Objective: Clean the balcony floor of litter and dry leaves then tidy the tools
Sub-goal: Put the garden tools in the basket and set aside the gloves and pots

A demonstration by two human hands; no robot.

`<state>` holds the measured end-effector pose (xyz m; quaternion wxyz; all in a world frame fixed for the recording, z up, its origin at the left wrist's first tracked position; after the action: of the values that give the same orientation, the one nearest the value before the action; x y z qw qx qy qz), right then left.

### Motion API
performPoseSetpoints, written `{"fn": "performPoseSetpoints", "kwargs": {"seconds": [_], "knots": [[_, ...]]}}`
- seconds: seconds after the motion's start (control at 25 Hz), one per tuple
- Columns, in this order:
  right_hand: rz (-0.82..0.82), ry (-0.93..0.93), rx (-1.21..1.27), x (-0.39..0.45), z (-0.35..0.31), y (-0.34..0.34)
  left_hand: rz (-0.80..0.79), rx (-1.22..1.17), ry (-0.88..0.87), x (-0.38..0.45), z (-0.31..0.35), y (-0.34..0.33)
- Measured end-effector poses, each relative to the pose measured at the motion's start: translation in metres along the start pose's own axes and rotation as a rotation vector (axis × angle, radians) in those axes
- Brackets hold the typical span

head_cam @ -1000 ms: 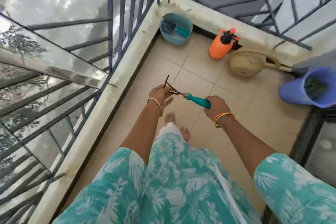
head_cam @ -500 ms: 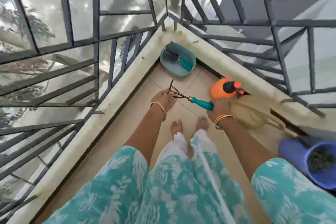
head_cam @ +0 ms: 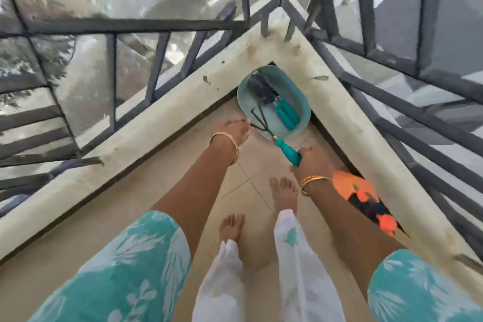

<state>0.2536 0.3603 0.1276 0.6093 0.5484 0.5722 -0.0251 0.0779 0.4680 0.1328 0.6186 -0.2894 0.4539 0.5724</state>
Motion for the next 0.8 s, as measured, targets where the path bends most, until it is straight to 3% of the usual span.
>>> {"fn": "performPoseSetpoints", "kwargs": {"seconds": [0.2, 0.36, 0.44, 0.68, 0.8], "knots": [[0.073, 0.072, -0.077, 0.111, -0.002, -0.012, 0.022, -0.105, -0.102, 0.084, 0.012, -0.040], [0.148, 0.091, -0.058, 0.179, -0.011, -0.014, 0.001, -0.020, -0.282, 0.138, 0.035, -0.058], [0.170, 0.090, -0.074, 0.205, -0.015, -0.021, 0.005, 0.143, -0.349, 0.162, 0.041, -0.068], [0.164, 0.043, -0.084, 0.236, -0.004, -0.046, -0.062, 0.205, -0.250, 0.203, 0.026, -0.084], [0.155, 0.065, -0.078, 0.237, -0.006, -0.041, -0.096, 0.359, -0.262, 0.201, 0.024, -0.085]]}}
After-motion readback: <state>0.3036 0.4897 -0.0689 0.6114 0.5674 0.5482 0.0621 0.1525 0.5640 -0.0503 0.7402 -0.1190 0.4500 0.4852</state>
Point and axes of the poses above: each hand's wrist, its own x-axis towards the middle knuckle, its own y-axis out of the back of the hand, z = x × y, the point moved 9 cm from there along x, towards the middle knuckle, and after that the axes turned 10 degrees about x, right-handed, at the moved point
